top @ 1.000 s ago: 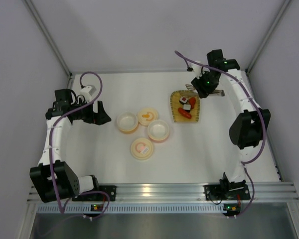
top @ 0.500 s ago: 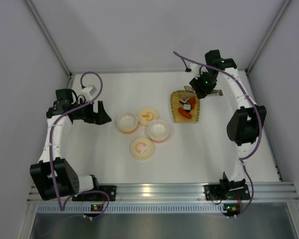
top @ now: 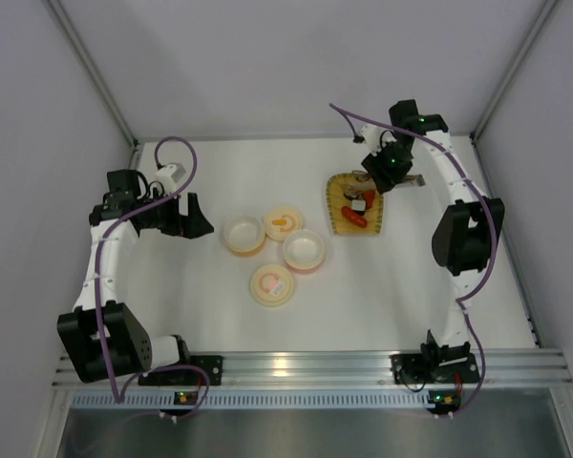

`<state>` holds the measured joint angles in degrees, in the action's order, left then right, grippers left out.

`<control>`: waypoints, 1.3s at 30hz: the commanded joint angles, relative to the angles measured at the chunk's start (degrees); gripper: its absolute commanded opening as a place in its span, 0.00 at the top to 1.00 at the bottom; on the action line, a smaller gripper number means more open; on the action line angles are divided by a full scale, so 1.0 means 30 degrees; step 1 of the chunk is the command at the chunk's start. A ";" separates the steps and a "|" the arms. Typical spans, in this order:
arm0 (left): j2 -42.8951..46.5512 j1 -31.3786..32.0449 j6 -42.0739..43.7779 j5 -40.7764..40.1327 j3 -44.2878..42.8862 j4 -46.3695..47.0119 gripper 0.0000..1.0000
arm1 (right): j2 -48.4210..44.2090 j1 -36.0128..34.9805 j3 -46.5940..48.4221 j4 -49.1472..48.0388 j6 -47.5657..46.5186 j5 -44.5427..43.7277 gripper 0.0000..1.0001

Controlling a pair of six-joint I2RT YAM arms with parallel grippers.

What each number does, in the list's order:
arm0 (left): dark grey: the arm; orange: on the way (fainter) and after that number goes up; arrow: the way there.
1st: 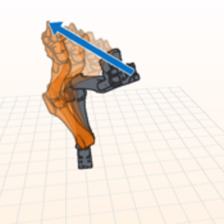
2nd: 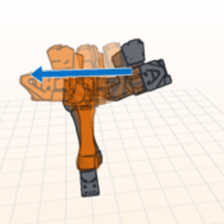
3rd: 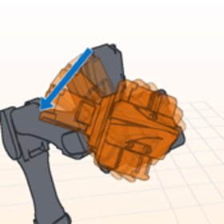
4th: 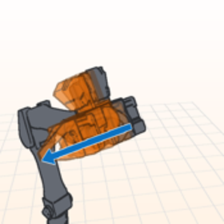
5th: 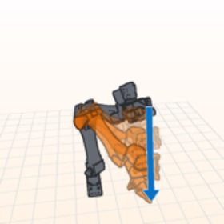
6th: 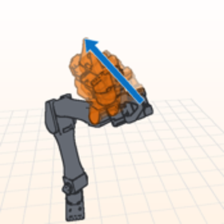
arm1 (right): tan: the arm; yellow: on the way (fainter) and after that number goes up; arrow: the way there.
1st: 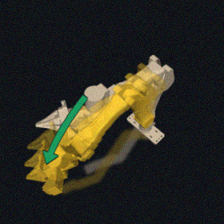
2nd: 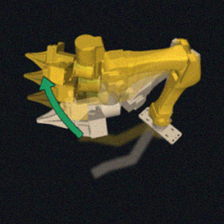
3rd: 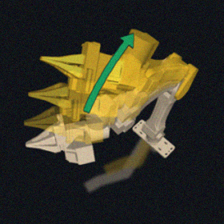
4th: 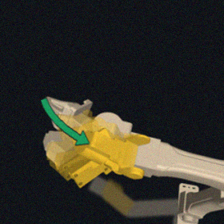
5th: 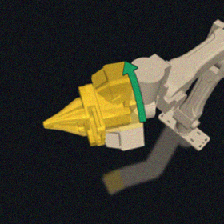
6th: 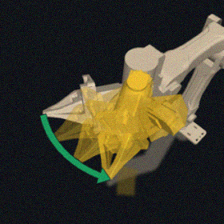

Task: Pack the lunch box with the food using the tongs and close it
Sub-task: Pick up the fake food from the plate.

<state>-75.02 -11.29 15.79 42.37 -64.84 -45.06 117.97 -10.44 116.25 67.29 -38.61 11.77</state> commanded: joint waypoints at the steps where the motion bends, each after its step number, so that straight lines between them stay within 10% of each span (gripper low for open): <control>1: 0.0018 0.0101 0.0185 0.0232 -0.0711 0.0225 0.02 | 0.0050 -0.0037 0.0071 -0.0280 -0.0460 0.0003 0.49; 39: -0.0480 0.0131 -0.0078 0.0085 -0.0946 0.0518 0.02 | 0.0637 -0.0037 -0.0720 -0.1277 -0.0372 -0.0964 0.50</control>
<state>-76.47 -11.09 15.14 42.11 -65.69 -44.93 119.28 -10.44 114.69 65.82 -39.00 9.50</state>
